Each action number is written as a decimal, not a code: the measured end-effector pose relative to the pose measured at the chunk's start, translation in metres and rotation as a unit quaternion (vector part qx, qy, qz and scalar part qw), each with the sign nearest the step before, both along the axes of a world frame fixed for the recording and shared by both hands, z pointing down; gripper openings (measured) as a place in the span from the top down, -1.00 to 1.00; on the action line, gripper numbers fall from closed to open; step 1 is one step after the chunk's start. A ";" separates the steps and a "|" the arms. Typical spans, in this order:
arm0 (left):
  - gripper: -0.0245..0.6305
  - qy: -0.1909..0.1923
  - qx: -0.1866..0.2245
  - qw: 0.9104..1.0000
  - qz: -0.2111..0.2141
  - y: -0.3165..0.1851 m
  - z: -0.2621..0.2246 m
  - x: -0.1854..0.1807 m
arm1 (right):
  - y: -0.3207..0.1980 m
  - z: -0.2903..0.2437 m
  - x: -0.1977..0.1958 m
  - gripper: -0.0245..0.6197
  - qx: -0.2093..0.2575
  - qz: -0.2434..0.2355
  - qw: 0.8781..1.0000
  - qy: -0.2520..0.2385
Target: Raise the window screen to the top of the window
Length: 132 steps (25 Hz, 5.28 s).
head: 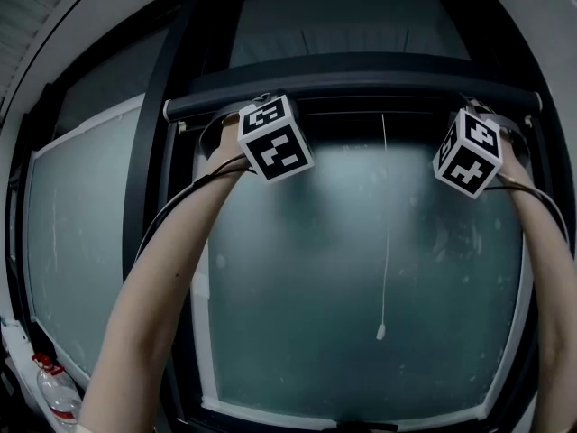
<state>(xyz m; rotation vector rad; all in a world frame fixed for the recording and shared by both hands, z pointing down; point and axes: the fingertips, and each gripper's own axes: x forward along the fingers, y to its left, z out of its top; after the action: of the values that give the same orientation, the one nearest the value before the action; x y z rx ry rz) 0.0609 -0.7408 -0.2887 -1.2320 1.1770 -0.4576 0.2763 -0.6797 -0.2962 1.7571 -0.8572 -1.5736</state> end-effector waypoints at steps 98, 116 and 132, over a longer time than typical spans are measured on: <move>0.89 0.523 -0.385 0.731 0.209 0.611 0.716 -0.096 | 0.588 0.734 -0.145 0.90 -0.245 -0.332 0.679 -0.607; 0.89 0.534 -0.406 0.708 0.219 0.743 0.730 -0.205 | 0.720 0.741 -0.262 0.90 -0.240 -0.315 0.679 -0.619; 0.89 0.548 -0.373 0.712 0.233 0.953 0.722 -0.214 | 0.946 0.739 -0.271 0.90 -0.226 -0.335 0.688 -0.602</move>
<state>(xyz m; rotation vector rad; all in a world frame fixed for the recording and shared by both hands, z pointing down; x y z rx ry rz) -0.1533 0.2122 0.4337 -2.6459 1.6001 0.3380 0.0050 0.2665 0.4425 2.0444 -2.4626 -0.1275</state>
